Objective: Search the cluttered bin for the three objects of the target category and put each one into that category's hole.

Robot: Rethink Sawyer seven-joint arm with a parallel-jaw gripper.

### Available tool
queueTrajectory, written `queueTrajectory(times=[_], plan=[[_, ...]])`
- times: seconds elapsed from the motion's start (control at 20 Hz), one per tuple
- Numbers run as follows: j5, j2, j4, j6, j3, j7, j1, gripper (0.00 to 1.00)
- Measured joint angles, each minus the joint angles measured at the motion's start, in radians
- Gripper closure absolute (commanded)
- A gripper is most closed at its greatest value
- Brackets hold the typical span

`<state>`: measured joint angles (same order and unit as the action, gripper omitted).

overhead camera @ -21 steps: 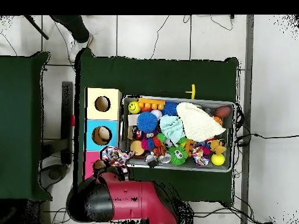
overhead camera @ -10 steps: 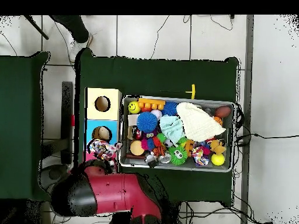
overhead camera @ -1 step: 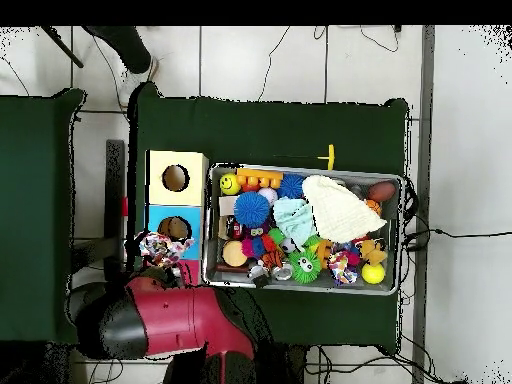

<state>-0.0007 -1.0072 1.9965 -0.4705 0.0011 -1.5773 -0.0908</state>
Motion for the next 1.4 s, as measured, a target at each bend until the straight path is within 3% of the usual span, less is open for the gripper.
queueTrajectory(times=[0.2, 0.55, 0.8, 1.05, 1.4], plan=[[0.007, 0.027, -0.027, 0.0, -0.027, -0.001, -0.027, 1.0], [0.037, 0.123, -0.15, 0.0, -0.083, -0.013, -0.065, 1.0], [0.073, 0.225, -0.301, -0.02, -0.112, -0.042, -0.089, 1.0], [0.096, 0.332, -0.48, -0.108, -0.134, -0.074, -0.106, 1.0], [0.111, 0.431, -0.651, -0.176, -0.146, -0.088, -0.11, 1.0]])
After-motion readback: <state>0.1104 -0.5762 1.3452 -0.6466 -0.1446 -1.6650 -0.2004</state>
